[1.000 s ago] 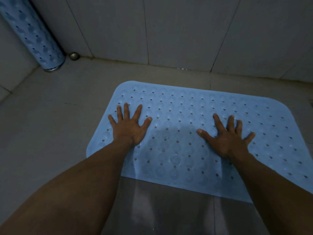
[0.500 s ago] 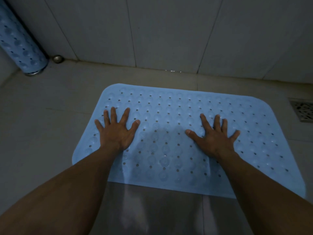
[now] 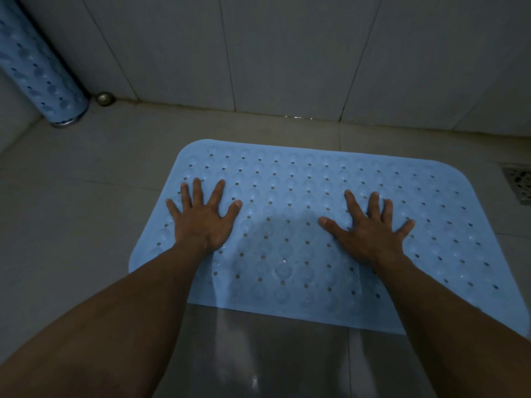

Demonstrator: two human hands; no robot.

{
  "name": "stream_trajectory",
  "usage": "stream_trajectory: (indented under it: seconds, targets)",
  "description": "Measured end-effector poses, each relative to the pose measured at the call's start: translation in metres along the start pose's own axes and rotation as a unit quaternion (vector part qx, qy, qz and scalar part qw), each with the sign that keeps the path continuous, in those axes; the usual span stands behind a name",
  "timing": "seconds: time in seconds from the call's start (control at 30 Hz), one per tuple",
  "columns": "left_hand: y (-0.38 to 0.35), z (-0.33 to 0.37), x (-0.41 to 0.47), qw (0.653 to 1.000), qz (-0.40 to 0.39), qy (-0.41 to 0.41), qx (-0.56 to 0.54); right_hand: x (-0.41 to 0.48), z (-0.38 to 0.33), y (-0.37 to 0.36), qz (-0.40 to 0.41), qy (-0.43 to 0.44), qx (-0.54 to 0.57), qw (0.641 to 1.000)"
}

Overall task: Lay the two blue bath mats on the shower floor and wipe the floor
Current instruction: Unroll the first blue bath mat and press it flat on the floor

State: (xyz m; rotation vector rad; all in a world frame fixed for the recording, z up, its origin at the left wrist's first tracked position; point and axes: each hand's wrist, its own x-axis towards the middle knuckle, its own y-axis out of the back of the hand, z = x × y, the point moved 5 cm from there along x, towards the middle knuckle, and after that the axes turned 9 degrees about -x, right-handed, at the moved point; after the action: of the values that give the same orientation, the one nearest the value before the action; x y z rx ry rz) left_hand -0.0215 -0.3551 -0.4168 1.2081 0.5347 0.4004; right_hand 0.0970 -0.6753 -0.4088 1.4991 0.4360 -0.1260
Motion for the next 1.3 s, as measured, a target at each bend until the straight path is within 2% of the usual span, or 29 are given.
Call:
stream_trajectory:
  seconds: [1.3]
  targets:
    - [-0.0003,-0.0028,0.0025,1.0,-0.012,-0.01,0.003,-0.0022,-0.0046,0.0034,-0.004,0.002,-0.021,1.0]
